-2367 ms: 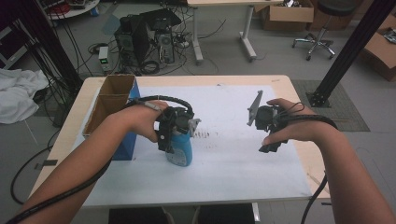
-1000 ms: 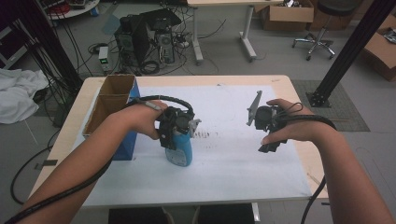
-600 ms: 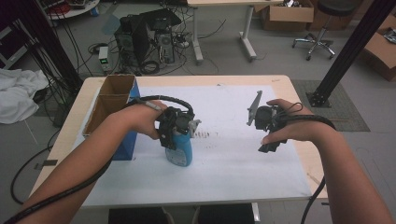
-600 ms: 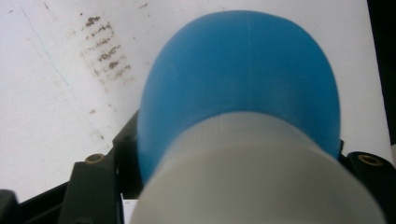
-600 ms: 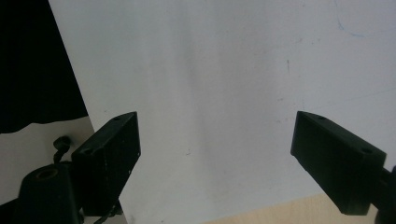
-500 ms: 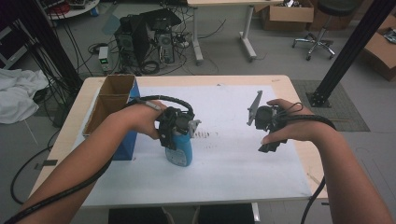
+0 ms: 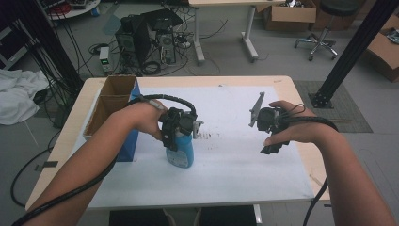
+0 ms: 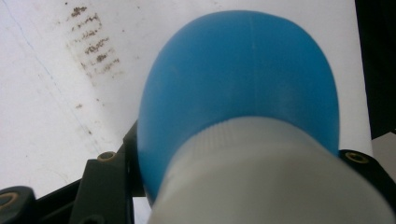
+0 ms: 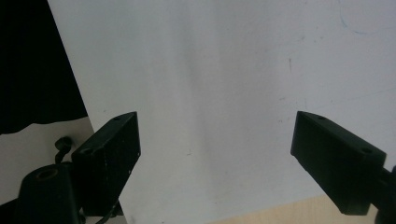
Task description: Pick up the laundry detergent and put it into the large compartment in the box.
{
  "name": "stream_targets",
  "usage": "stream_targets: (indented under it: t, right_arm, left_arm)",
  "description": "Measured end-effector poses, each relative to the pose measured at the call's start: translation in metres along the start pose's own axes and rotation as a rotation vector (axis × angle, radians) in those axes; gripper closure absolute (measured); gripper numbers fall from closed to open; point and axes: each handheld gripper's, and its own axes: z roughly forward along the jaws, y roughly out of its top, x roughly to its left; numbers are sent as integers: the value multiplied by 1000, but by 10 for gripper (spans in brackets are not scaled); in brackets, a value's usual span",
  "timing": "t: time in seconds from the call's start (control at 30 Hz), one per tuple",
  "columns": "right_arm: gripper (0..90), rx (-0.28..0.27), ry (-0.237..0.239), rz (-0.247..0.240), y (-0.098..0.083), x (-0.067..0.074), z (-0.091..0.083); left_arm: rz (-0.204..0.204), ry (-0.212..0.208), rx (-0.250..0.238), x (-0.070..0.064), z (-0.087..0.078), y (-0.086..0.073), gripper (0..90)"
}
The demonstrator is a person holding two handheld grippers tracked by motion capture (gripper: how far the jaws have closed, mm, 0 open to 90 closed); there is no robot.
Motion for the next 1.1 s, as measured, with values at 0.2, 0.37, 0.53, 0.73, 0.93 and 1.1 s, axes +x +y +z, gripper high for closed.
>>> stream_targets:
  t: [0.2, 0.37, 0.53, 0.73, 0.93, 1.1]
  right_arm:
    - [160, 0, -2, -4, 0, 0, 0]
    - [160, -6, -3, -11, 0, 1, -1]
    - [159, -9, -5, -13, 1, 1, -2]
    - [160, -11, -10, -27, 2, 1, -4]
    - [160, -17, -15, -32, 1, 2, -6]
    - [159, -20, -20, -36, -1, 3, -8]
  left_arm:
    - [-26, -10, 10, 0, -1, 0, 408]
    - [-92, -28, 1, 0, -16, -3, 408]
    - [-148, -43, -19, 1, -31, -7, 408]
    - [-224, -62, -7, 2, -47, -9, 407]
    - [-286, -53, 13, 3, -66, -11, 407]
    - [-351, -37, 2, 3, -89, -18, 407]
